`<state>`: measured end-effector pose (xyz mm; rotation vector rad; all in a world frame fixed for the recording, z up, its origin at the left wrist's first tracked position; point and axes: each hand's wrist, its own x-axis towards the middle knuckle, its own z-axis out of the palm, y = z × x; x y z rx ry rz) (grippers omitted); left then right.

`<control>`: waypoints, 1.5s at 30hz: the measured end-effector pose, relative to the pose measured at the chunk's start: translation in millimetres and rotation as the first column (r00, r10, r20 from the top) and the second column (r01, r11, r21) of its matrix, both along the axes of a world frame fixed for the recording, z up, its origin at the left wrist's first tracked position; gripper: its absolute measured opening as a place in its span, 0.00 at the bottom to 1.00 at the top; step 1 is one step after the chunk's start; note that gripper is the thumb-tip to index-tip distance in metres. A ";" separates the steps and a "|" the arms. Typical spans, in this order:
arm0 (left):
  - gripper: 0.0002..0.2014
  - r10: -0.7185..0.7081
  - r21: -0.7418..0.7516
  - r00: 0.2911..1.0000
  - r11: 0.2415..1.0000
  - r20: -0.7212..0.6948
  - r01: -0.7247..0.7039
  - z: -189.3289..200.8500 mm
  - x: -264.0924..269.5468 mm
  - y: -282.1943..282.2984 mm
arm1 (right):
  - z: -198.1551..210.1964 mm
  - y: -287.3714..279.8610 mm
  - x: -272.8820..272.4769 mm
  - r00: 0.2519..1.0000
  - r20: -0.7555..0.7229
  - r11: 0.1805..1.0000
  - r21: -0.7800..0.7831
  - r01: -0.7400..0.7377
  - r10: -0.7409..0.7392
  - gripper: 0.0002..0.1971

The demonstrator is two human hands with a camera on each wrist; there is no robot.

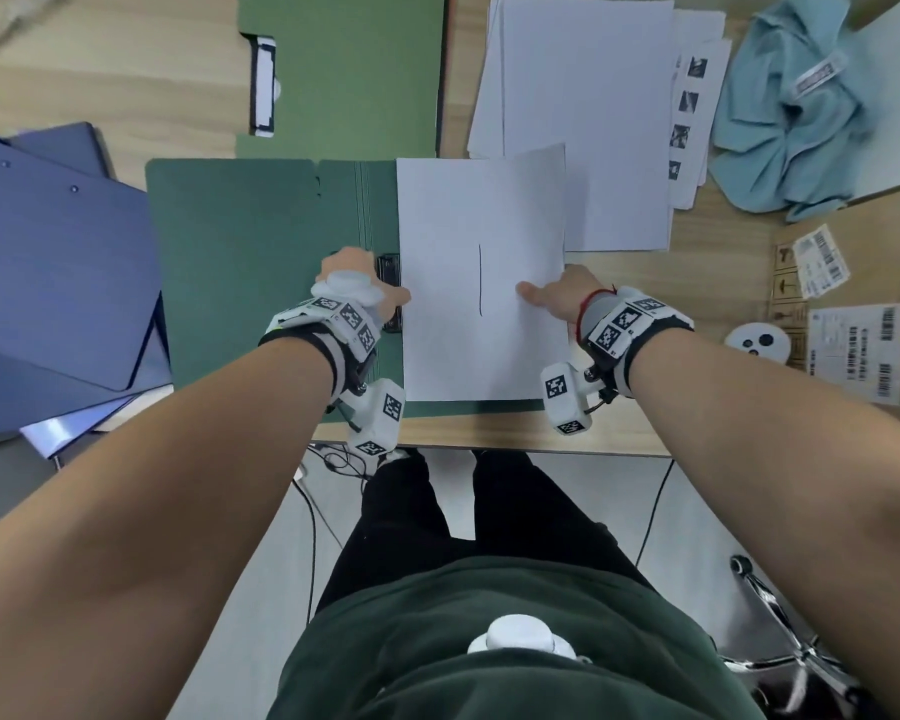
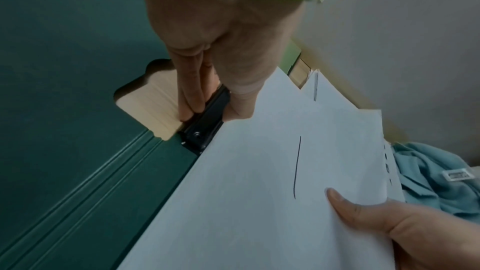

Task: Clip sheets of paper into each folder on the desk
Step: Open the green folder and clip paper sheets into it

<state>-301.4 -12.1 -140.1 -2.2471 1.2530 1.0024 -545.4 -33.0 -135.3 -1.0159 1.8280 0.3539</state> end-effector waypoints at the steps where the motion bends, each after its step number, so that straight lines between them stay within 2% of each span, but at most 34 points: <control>1: 0.14 0.024 -0.008 1.000 1.000 -0.015 -0.024 1.1 0.2 0.7 | 0.7 -0.5 -1.8 1.000 0.002 1.000 0.009 -0.003 0.003 0.45; 4: 0.10 0.097 -0.008 0.993 0.995 -0.070 -0.097 3.4 9.3 1.6 | -0.9 -2.0 -6.8 1.000 0.020 0.999 0.030 0.015 -0.015 0.46; 7: 0.08 0.207 -0.003 0.959 0.977 -0.193 -0.211 5.4 20.1 7.4 | 2.5 -0.3 -9.2 0.998 0.049 0.998 0.041 0.038 -0.040 0.44; 9: 0.12 0.301 0.001 0.919 0.950 -0.255 -0.311 -3.2 26.3 10.7 | 0.8 0.6 -10.0 0.996 0.071 0.998 0.038 0.049 -0.052 0.44; 11: 0.17 0.371 -0.014 0.871 0.918 -0.321 -0.396 -34.6 37.1 12.5 | -2.9 0.7 -7.7 0.995 0.079 0.998 0.035 0.054 -0.057 0.47; 13: 0.17 0.397 0.000 0.840 0.904 -0.371 -0.427 -35.0 37.0 13.0 | 1.2 0.8 1.2 0.997 0.061 0.999 0.030 0.046 -0.047 0.47; 15: 0.08 0.367 -0.015 0.826 0.911 -0.429 -0.413 -11.6 29.6 13.8 | 4.4 0.4 9.2 0.999 0.027 1.000 0.020 0.017 -0.018 0.46; 17: 0.07 0.347 -0.041 0.816 0.911 -0.462 -0.411 -0.5 26.0 15.0 | 1.9 -0.2 12.3 1.000 -0.002 1.000 0.010 -0.003 0.003 0.45; 20: 0.05 0.369 -0.027 0.807 0.903 -0.461 -0.428 -4.8 28.6 15.8 | 0.3 -0.4 16.6 1.000 -0.012 1.000 -0.005 -0.018 0.018 0.45; 23: 0.13 0.424 -0.007 0.791 0.880 -0.441 -0.476 -9.7 30.9 15.9 | 1.0 -2.2 21.3 0.998 -0.017 0.998 0.002 -0.055 0.055 0.45; 26: 0.10 0.387 0.002 0.812 0.903 -0.437 -0.429 -4.2 28.8 15.4 | 1.8 -3.6 24.7 0.996 -0.032 0.996 0.016 -0.087 0.088 0.44; 27: 0.12 0.389 0.009 0.815 0.904 -0.429 -0.427 -2.5 28.9 15.3 | 1.5 -3.7 24.9 0.994 -0.039 0.995 0.023 -0.099 0.100 0.44; 29: 0.18 0.410 0.025 0.821 0.899 -0.397 -0.437 -12.0 32.7 13.5 | 0.4 -4.3 24.1 0.991 -0.051 0.992 0.034 -0.124 0.126 0.43; 31: 0.15 0.395 0.027 0.844 0.910 -0.363 -0.414 -24.7 36.5 11.6 | 0.7 -4.6 23.0 0.986 -0.066 0.988 0.038 -0.150 0.153 0.42; 34: 0.10 0.353 0.035 0.874 0.931 -0.333 -0.362 -1.1 28.8 9.9 | 0.2 -4.2 22.7 0.983 -0.073 0.985 0.043 -0.165 0.168 0.41; 37: 0.14 0.312 0.025 0.898 0.947 -0.310 -0.320 2.1 25.1 9.5 | -0.4 -2.8 23.8 0.985 -0.071 0.987 0.040 -0.154 0.157 0.41; 40: 0.12 0.280 0.014 0.914 0.957 -0.292 -0.289 11.5 20.1 10.8 | -0.1 -2.5 23.6 0.986 -0.071 0.988 0.037 -0.150 0.152 0.42; 45: 0.16 0.246 -0.004 0.934 0.967 -0.261 -0.256 15.8 19.3 10.8 | -0.6 -1.8 22.0 0.986 -0.063 0.988 0.048 -0.149 0.152 0.42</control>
